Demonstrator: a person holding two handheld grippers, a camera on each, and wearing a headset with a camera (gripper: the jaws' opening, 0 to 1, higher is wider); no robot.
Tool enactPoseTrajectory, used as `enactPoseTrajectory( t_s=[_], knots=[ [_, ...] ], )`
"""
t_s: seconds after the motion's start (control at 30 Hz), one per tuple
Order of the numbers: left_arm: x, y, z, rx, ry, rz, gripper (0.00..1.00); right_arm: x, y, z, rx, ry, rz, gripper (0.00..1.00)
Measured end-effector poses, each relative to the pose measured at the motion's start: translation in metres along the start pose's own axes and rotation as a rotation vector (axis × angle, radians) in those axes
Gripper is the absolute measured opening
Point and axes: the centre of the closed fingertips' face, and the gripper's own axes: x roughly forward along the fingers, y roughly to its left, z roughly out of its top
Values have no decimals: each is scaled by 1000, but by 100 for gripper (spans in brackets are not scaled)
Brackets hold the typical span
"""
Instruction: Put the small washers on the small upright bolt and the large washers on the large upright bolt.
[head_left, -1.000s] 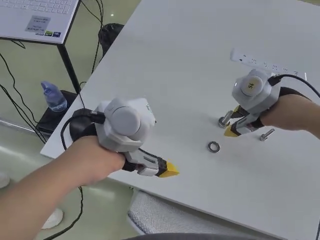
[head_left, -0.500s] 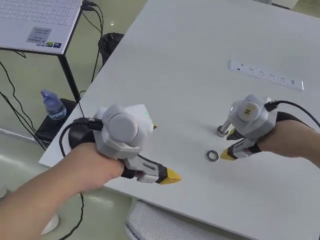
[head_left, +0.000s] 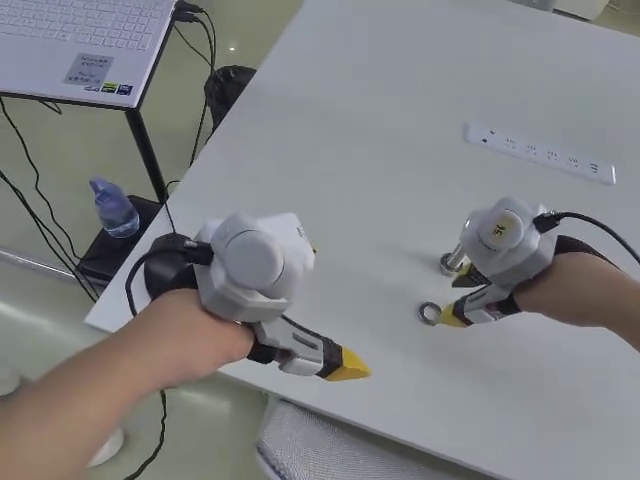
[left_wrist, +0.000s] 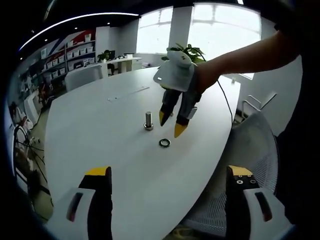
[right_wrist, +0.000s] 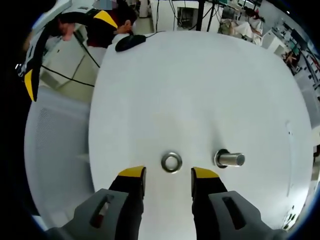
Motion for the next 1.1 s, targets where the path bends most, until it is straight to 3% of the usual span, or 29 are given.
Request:
enactPoseTrajectory(
  t_s=[0.27, 0.47, 0.67, 1.1],
  knots=[
    [0, 0, -5, -14, 3, -4, 97, 18, -3, -4, -6, 14, -12, 38],
    [1, 0, -6, -14, -1, 3, 100, 42, -4, -9, -3, 11, -21, 38],
    [2, -2, -6, -14, 4, -5, 100, 49, -1, -9, 13, 20, -33, 37],
    [3, -5, -9, -14, 20, -16, 94, 47, -3, -15, 15, 30, -56, 36]
  ],
)
